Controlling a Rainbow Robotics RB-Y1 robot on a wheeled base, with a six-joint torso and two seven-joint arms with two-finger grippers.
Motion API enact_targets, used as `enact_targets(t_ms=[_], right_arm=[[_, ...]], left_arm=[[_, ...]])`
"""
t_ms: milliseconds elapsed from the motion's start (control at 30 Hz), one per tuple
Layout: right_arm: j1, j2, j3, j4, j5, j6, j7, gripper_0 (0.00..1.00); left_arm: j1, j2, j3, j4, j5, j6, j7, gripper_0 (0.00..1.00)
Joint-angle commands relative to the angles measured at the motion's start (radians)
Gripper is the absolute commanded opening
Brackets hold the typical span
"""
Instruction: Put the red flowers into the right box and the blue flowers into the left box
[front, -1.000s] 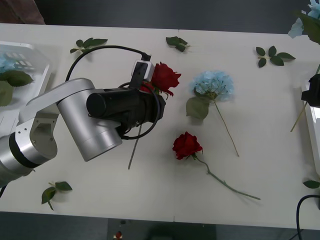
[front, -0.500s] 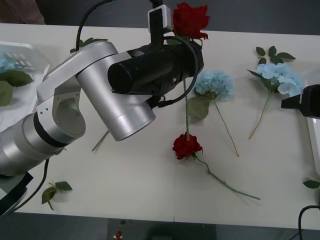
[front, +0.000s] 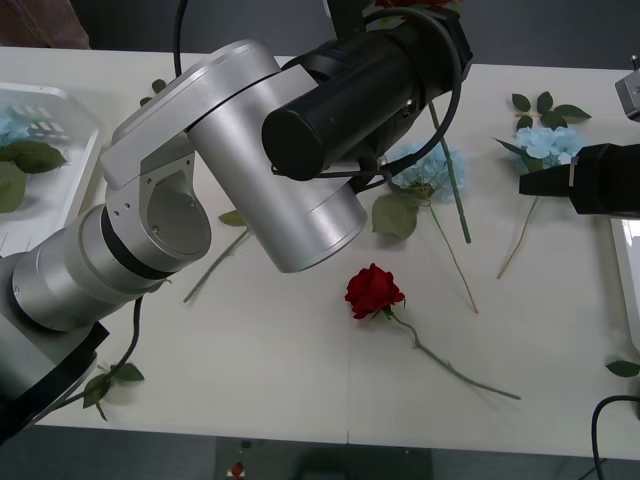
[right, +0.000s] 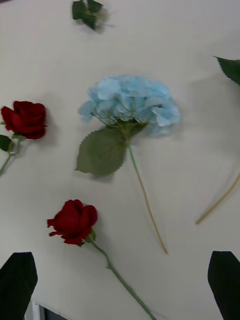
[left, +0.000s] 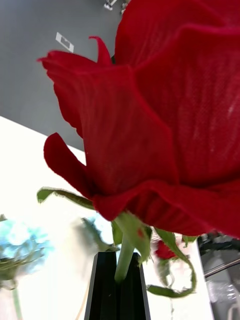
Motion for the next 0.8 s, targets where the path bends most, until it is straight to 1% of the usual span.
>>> enact_targets(t_ms=[33, 267, 467, 600, 800], right_arm=[[-0.058, -0.029, -0.015, -0.027, -0.084, -0.018, 0.141, 1.0], [-0.11, -0.017, -0.024, -0.012, -0.19, -0.022, 0.264, 1.0], [-0.179, -0.009, -0.029, 0.116, -0.337, -0.037, 0.362, 1.0], [-0.218, -0.001, -0.017, 0.194, -0.391, -0.055, 0.391, 1.0], [-0.25, -0.001, 0.012, 0.237, -0.394, -0.092, 0.393, 1.0]], left_arm=[[-0.041, -0.029, 0.028, -0.022, -0.048, -0.01, 0.057, 0.0], [-0.041, -0.048, 0.027, -0.022, -0.15, -0.016, 0.147, 0.0], [-0.041, -0.048, 0.028, -0.022, -0.212, -0.016, 0.193, 0.0], [-0.039, -0.039, 0.028, -0.022, -0.225, -0.016, 0.195, 0.0], [-0.039, -0.031, 0.028, -0.022, -0.258, -0.015, 0.198, 0.0]])
